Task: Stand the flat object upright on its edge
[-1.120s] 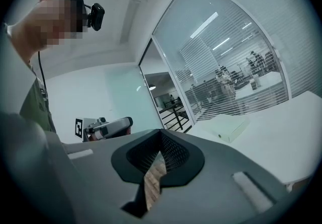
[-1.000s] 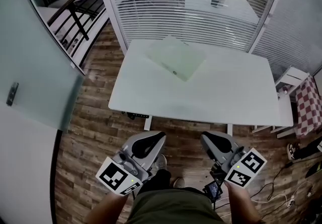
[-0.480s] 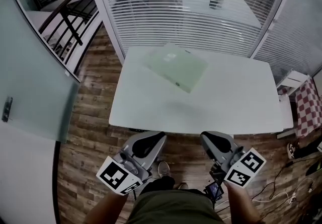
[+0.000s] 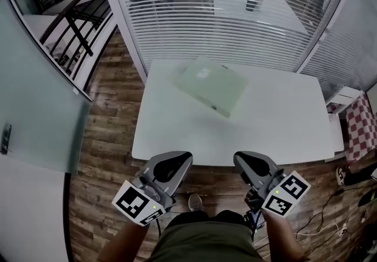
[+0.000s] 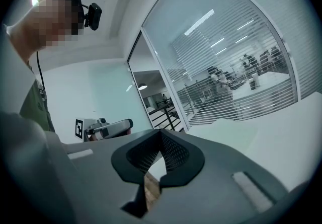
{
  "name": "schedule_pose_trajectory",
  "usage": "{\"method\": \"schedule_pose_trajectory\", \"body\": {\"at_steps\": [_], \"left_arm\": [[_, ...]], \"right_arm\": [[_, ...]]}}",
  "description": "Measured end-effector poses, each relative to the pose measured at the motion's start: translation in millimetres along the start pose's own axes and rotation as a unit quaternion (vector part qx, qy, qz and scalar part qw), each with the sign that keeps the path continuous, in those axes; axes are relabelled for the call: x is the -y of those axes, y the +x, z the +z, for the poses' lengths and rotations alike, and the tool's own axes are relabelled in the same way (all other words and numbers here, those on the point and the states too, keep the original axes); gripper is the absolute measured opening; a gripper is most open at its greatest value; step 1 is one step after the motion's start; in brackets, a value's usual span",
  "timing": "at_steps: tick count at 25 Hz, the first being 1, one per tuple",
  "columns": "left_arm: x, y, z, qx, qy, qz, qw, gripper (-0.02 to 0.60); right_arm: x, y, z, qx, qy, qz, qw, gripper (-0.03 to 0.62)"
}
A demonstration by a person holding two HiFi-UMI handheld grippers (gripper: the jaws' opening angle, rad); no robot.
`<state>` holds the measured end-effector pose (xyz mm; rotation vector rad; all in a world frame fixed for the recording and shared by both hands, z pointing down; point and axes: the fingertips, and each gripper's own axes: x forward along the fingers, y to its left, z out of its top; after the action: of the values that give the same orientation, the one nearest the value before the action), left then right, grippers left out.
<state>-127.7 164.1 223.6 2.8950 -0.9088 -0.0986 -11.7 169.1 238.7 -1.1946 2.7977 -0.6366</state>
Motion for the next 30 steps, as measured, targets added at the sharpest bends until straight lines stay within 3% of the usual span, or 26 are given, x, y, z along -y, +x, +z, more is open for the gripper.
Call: {"method": "schedule_pose_trajectory", "body": {"at_steps": [16, 30], "left_arm": [[-45, 18, -11, -0.007, -0.013, 0.014, 0.9998, 0.000], [-86, 82, -27, -0.031, -0.023, 0.049, 0.9981, 0.000]], "right_arm": [[26, 38, 7, -0.015, 0.001, 0.003, 1.000, 0.009], [99, 76, 25, -0.037, 0.013, 0.040, 0.998, 0.009]]}}
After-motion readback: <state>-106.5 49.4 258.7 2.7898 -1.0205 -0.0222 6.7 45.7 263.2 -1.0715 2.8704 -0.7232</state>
